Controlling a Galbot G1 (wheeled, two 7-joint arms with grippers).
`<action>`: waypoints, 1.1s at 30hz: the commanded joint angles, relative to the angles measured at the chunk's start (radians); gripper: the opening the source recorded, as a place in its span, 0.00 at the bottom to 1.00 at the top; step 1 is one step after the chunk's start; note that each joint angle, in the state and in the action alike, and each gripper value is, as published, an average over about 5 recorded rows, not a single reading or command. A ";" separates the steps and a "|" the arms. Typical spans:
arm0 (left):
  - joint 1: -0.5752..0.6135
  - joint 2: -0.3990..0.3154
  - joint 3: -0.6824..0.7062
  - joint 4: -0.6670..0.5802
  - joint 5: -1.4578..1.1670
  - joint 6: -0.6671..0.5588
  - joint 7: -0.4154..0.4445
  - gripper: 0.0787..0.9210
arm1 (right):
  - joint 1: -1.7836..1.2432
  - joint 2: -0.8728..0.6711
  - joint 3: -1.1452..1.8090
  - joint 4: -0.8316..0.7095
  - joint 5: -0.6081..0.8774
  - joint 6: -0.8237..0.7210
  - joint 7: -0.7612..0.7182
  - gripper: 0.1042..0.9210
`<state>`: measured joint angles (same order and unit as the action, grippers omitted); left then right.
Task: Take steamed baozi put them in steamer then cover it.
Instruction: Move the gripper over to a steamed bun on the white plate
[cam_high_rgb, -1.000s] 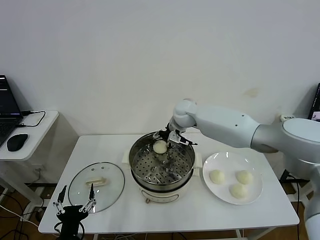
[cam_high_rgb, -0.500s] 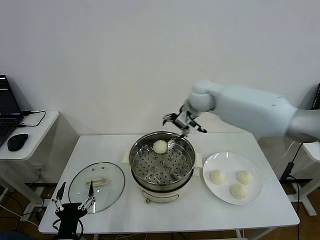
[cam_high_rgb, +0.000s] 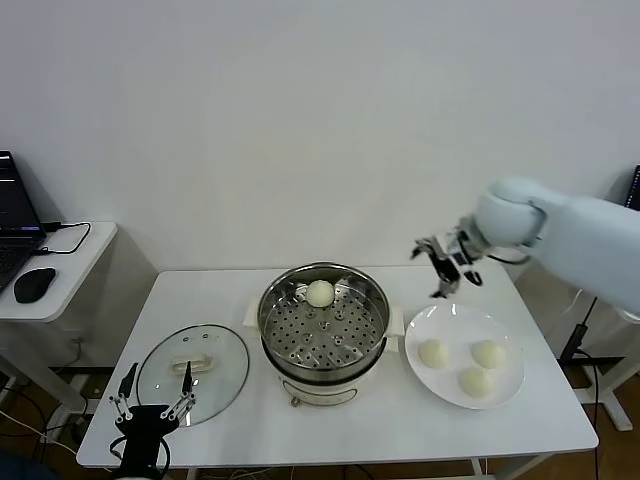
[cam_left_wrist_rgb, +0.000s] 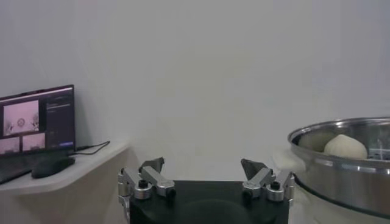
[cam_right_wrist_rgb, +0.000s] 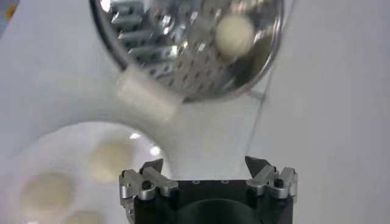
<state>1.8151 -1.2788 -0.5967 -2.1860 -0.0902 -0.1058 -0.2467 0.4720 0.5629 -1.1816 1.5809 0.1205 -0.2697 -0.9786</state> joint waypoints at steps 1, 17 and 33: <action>-0.001 0.004 -0.003 0.007 -0.002 0.002 0.001 0.88 | -0.224 -0.135 0.125 0.038 -0.013 -0.075 -0.010 0.88; 0.012 -0.010 -0.018 0.021 0.000 0.002 0.003 0.88 | -0.554 -0.007 0.333 -0.134 -0.188 -0.024 -0.003 0.88; 0.017 -0.018 -0.034 0.023 -0.001 0.000 0.003 0.88 | -0.568 0.174 0.361 -0.297 -0.218 -0.003 0.024 0.88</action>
<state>1.8321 -1.2974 -0.6309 -2.1643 -0.0910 -0.1055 -0.2435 -0.0611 0.6795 -0.8471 1.3421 -0.0823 -0.2753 -0.9578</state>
